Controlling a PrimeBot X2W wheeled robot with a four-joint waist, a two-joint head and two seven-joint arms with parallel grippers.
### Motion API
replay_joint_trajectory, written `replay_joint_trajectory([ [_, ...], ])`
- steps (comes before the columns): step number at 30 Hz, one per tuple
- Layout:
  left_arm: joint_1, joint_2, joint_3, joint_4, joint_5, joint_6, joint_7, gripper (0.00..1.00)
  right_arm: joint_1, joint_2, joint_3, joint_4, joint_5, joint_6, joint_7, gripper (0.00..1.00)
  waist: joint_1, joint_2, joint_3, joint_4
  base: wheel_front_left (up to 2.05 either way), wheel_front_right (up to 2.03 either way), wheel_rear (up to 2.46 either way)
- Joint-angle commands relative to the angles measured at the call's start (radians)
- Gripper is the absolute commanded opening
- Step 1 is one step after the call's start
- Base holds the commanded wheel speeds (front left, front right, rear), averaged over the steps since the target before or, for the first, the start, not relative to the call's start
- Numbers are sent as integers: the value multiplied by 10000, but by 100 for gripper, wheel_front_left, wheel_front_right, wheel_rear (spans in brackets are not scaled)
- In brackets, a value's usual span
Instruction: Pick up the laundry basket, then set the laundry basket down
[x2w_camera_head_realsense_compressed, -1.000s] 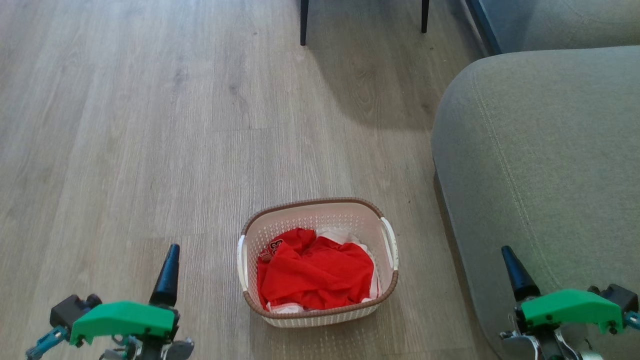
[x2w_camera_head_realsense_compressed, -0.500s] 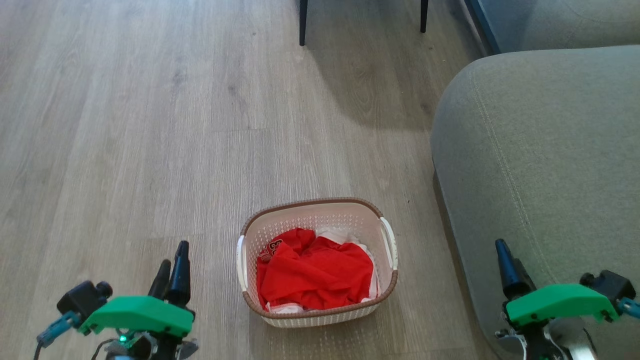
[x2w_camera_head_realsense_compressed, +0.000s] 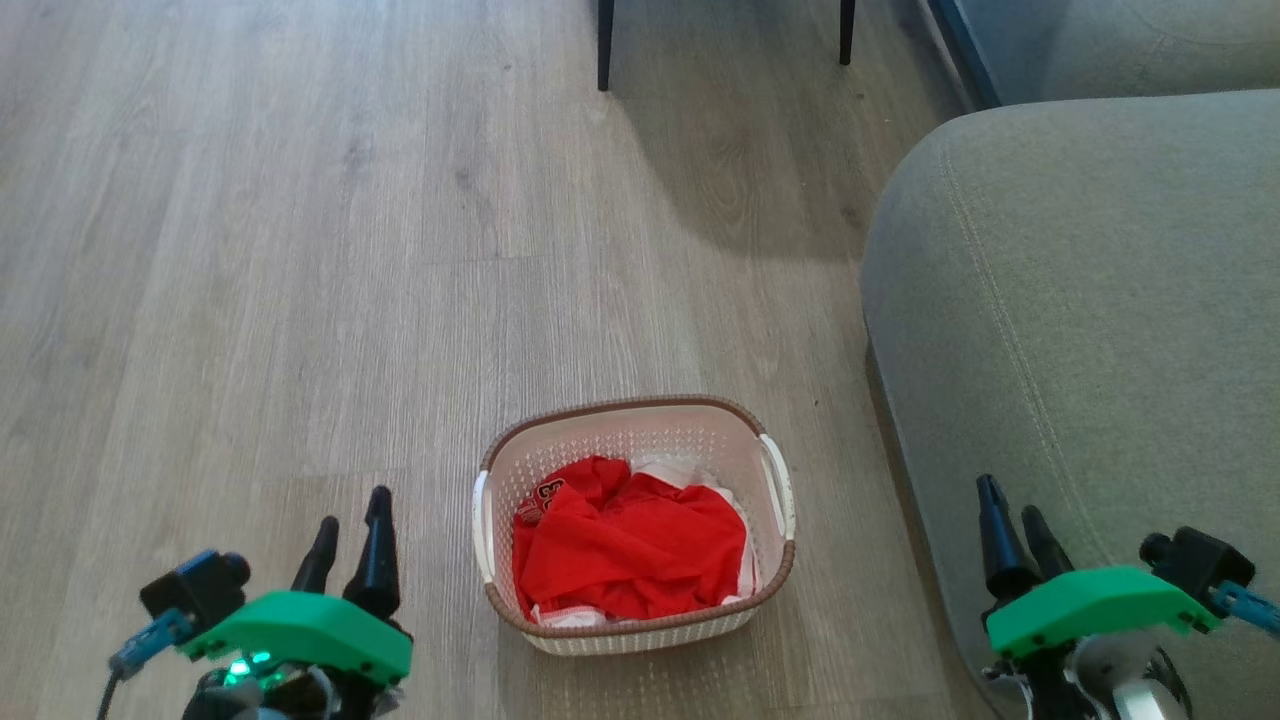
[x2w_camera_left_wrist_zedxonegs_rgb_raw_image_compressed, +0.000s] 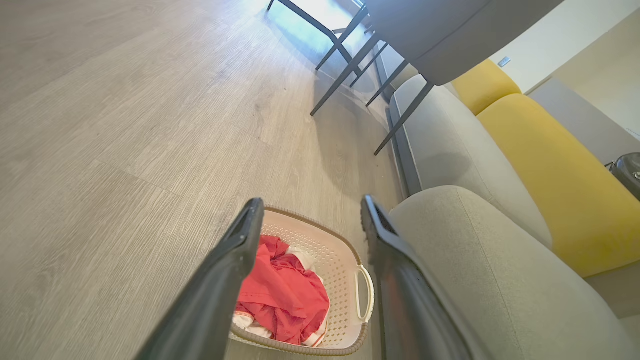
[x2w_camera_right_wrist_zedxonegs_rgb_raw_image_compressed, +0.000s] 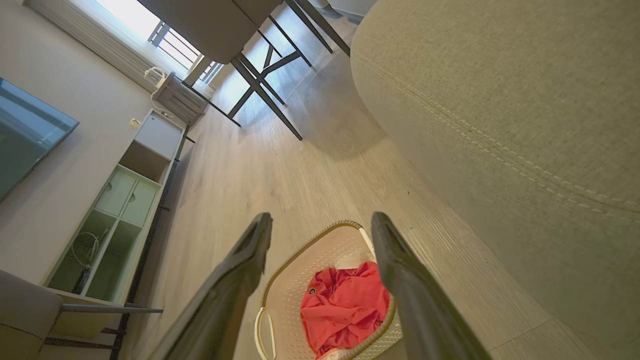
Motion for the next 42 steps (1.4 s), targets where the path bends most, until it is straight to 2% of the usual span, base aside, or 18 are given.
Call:
replay_joint_trajectory([
  [1,-282,157,40,-409,392,66,-158,100,-416,-122,184,-405,-383,-3,-151,100,0,-1,-2,1,0,0,0],
  [21,-26,394,-617,-614,2902,627,-774,100,-311,-152,652,-516,-2887,-3,-765,100,0,-1,-164,-10,0,0,0],
  [42,240,473,-968,-758,5236,925,-1361,100,-297,-180,1026,-672,-5292,-3,-1349,100,0,-1,-197,-22,0,0,0],
])
